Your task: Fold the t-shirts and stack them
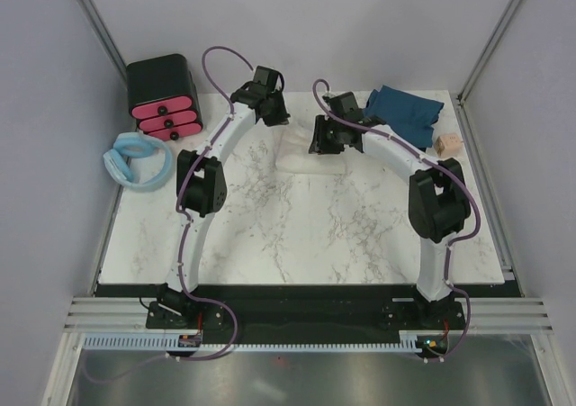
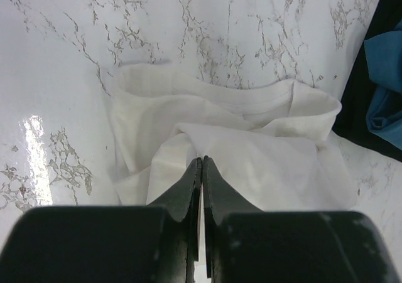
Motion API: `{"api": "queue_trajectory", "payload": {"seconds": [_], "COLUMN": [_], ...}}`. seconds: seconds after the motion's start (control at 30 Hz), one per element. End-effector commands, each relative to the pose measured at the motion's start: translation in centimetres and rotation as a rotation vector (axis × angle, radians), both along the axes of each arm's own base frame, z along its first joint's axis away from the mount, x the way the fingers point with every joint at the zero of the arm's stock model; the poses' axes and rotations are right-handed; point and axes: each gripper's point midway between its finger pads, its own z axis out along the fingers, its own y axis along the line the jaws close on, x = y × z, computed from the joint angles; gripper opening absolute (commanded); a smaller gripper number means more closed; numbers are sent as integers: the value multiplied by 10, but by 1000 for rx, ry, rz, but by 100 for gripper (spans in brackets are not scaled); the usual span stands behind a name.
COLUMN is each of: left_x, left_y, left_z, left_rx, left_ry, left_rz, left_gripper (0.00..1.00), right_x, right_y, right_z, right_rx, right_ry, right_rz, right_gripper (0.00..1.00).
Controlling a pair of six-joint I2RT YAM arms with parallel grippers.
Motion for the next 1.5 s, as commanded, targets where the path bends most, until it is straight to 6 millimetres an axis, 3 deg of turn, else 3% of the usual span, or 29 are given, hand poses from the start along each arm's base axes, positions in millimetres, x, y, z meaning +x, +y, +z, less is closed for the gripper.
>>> {"api": "queue_trajectory", "payload": {"seconds": [0.0,0.07,0.1,0.17,0.2,0.27,0.33,0.37,0.47,0.53,0.67,0.77,1.1,1.27,1.47], "left_x": [-10,-18,-26,-35,-43,-49,-49,-49,-44,-39,-40,-46,-77,-94,-105], "left_y": [-3,-7,-6,-7,-2,2,13,15,23,23,8,-4,-49,-56,-50], "left_z": [22,22,13,20,9,21,20,35,47,58,64,51,2,-20,-46], "left_rx": [-31,-10,8,21,44,49,91,93,122,120,83,47,64,62,82], "left_ry": [-20,-22,1,-4,21,3,-28,-68,-117,-147,-155,-119,-45,3,60], "left_rz": [-19,-49,-52,-58,-47,-30,10,10,28,28,-50,-113,-286,-327,-319], "left_gripper": [5,4,4,4,6,16,25,25,37,38,36,33,23,23,22], "right_x": [9,15,17,19,20,24,28,31,40,46,62,70,95,116,137], "right_y": [-6,-9,-10,-9,-9,-8,-9,-11,-12,-15,-13,-10,-21,-23,-25], "right_z": [-10,-17,-21,-33,-37,-46,-50,-48,-48,-50,-37,-30,-41,-32,-20], "right_rx": [-46,-77,-85,-101,-106,-119,-133,-139,-161,-182,-185,-176,-221,-238,-251], "right_ry": [4,14,23,38,42,49,45,35,12,1,-49,-70,-95,-150,-224], "right_rz": [9,-9,-12,-5,-1,0,-4,-9,-21,-33,-46,-49,-122,-158,-205], "right_gripper": [38,38,39,39,39,39,39,39,39,39,40,41,41,42,43]}}
